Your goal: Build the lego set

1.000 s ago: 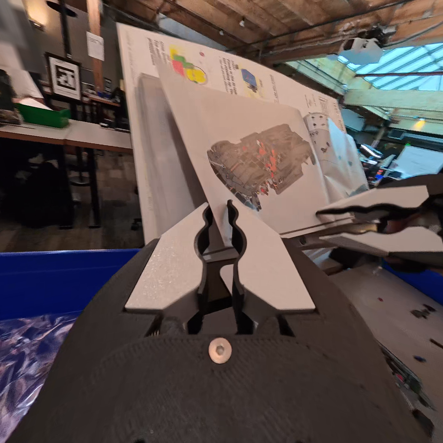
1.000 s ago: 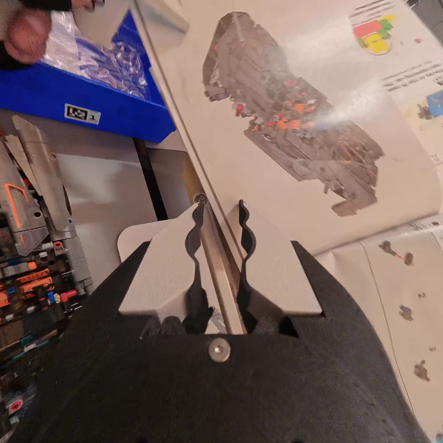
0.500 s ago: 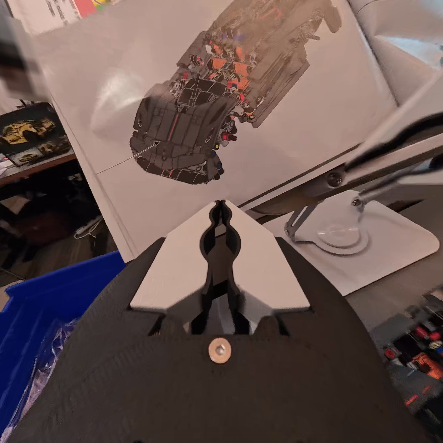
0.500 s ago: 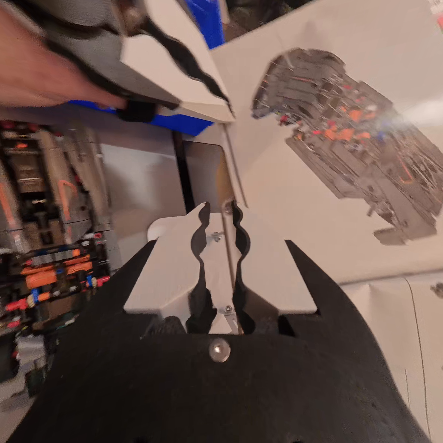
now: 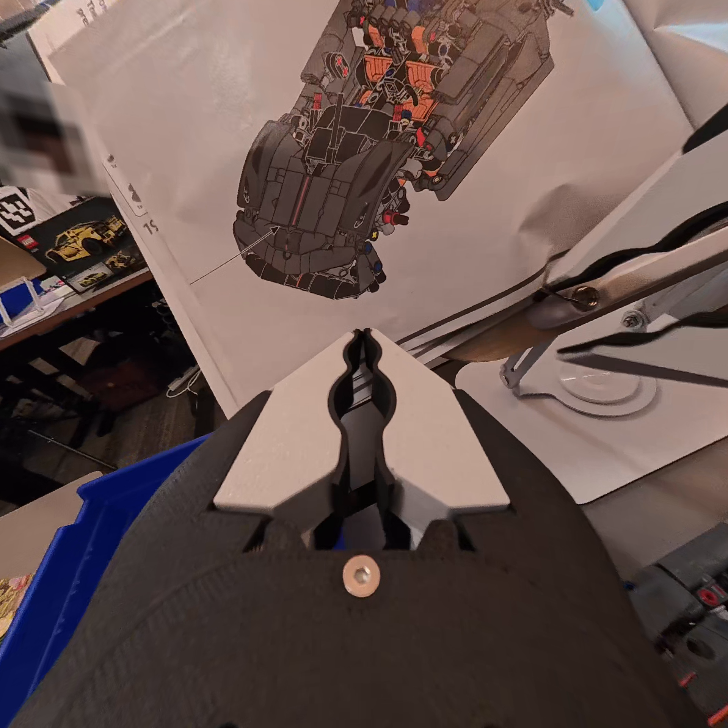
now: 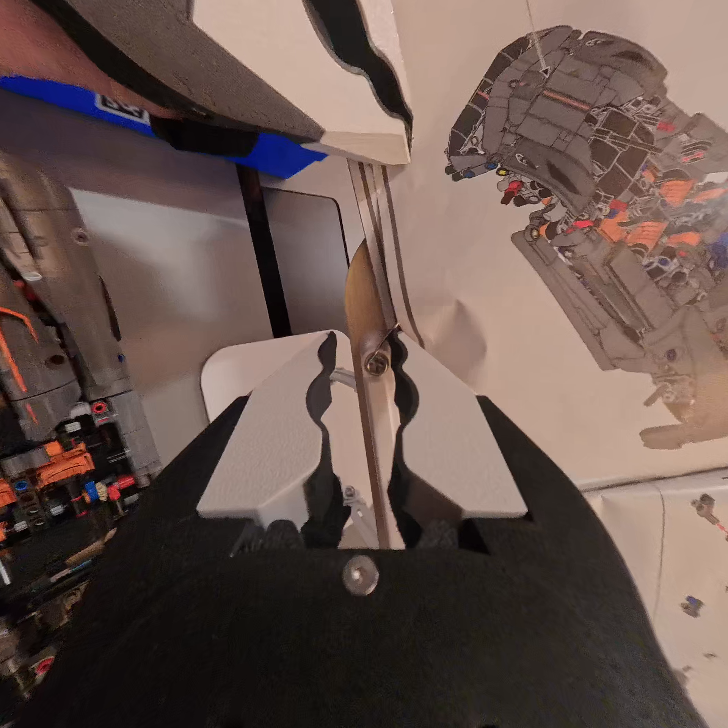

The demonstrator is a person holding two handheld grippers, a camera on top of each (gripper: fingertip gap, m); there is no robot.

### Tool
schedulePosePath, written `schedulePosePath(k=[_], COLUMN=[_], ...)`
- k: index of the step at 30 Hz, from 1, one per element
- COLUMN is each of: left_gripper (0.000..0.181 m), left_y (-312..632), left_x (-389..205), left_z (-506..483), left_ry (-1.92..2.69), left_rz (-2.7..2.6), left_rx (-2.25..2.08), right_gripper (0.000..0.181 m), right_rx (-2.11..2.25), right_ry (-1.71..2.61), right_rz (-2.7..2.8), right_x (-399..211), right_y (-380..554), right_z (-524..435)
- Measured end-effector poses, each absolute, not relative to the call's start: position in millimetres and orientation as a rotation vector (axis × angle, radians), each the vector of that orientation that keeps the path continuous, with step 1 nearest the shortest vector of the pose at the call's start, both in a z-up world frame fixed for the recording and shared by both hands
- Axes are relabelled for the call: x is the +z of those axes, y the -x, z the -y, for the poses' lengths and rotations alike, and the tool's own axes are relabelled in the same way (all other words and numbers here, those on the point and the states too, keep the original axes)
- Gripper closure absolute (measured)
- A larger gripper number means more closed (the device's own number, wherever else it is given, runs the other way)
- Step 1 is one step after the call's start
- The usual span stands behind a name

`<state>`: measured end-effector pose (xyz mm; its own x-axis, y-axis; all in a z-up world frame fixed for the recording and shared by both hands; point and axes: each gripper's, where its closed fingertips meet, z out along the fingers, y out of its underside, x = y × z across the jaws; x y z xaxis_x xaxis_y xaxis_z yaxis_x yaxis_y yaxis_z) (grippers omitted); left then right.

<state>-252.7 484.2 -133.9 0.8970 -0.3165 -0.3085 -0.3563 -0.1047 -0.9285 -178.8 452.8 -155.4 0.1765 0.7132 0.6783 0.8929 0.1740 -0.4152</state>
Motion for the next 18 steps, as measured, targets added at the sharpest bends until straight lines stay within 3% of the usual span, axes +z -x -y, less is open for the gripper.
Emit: schedulePosePath(k=[3, 6, 18], left_gripper=[0.181, 0.181, 0.181], left_y=[255.3, 256.2, 259.8], left_x=[-134.5, -135.5, -137.4], left_z=[-483.7, -484.2, -487.9], left_ry=[1.714, 1.713, 1.720], left_rz=[-0.512, -0.512, -0.475], left_rx=[0.024, 0.019, -0.061], right_gripper=[0.174, 0.179, 0.181], right_rx=[-0.244, -0.120, -0.282], right_ry=[1.629, 1.651, 1.344], right_rz=[1.521, 1.550, 1.728], right_x=[-149.7, -151.6, -157.5], right_y=[180.6, 184.8, 186.3], right_z=[-462.4, -460.7, -452.8])
